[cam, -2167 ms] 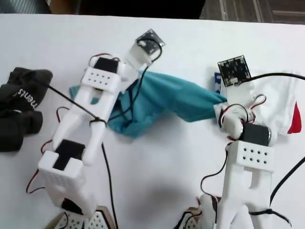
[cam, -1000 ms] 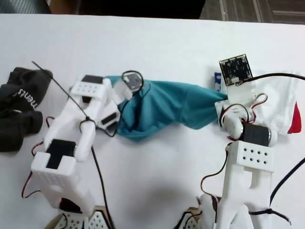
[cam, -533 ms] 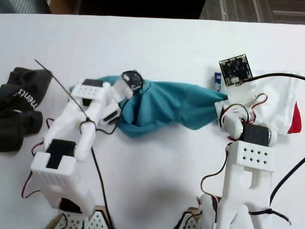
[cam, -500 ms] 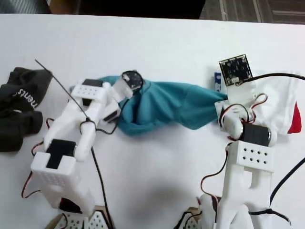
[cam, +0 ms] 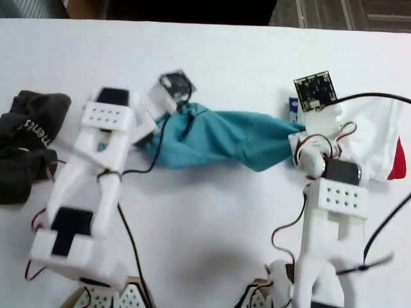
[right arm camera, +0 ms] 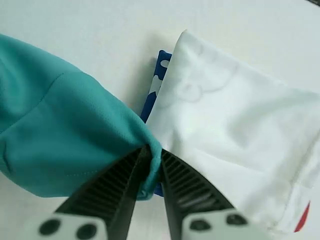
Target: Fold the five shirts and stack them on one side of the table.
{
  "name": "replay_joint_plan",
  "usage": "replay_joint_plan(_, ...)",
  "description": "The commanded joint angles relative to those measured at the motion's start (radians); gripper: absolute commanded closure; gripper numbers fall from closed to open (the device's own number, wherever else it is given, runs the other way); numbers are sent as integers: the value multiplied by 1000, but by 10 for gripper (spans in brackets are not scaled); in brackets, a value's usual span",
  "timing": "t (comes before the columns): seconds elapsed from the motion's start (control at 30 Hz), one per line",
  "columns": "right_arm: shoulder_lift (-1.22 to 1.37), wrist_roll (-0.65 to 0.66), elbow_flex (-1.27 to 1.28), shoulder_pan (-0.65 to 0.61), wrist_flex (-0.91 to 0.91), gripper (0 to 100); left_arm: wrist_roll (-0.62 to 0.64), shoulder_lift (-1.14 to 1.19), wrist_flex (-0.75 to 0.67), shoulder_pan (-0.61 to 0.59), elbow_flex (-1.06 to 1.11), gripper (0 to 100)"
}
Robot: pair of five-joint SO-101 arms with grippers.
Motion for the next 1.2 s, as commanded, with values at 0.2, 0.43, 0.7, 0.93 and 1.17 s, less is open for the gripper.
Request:
replay_joint_plan(0.2, 107, 2, -399, 2, 223, 977, -9, -451, 301, -12, -289, 976)
replay_joint_plan(0.43, -99, 8, -578, 2, 532, 977, -23, -537, 279, -155, -292, 976)
replay_joint_plan(0.7, -245, 8, -466, 2, 456, 977, -35, -489, -14, -267, -2, 976)
replay_joint_plan(0.93, -33, 9, -129, -31, 213, 977, -31, -189, -258, -209, 315, 976)
replay_joint_plan(1.17, 220, 5, -43, -186, 58, 977, -29, 133, -374, -196, 286, 976)
